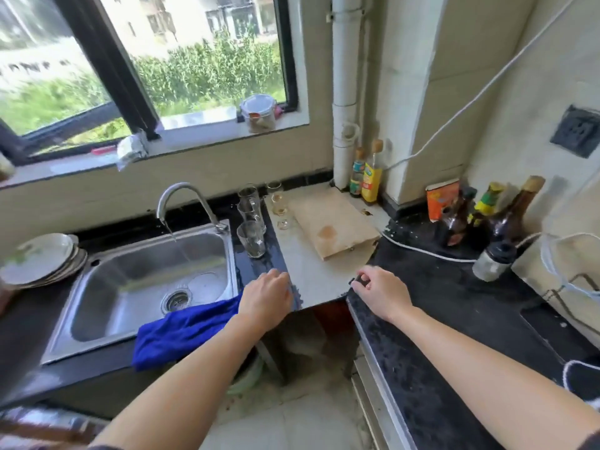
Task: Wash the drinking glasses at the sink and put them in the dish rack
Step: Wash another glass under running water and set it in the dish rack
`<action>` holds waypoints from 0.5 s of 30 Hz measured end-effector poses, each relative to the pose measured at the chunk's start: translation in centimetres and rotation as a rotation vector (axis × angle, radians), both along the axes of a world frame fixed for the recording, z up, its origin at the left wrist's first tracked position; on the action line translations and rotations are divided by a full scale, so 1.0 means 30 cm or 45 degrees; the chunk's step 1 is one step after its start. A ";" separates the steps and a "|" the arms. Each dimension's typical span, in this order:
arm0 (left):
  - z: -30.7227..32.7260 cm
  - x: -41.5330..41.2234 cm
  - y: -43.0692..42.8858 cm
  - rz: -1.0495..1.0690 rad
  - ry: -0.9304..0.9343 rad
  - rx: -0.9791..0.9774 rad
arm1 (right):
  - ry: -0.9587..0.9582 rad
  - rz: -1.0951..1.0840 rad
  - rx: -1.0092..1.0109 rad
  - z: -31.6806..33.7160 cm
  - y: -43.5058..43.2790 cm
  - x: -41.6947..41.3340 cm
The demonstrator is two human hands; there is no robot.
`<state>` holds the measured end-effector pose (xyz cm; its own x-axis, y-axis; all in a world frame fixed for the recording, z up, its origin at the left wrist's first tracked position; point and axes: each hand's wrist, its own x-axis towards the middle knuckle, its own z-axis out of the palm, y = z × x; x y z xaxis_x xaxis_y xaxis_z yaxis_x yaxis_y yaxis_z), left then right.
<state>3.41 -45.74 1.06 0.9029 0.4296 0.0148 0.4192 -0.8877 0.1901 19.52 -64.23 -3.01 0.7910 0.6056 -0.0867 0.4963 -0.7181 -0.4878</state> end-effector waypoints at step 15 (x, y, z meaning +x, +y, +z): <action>-0.248 -0.118 0.642 0.418 0.141 -0.314 | 0.209 0.115 -0.205 -0.130 0.943 0.139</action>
<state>-0.14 -26.47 -6.39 0.7082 0.6729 -0.2137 0.7017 -0.6373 0.3185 23.68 -35.93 -6.91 0.7017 0.6412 -0.3107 0.4856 -0.7494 -0.4501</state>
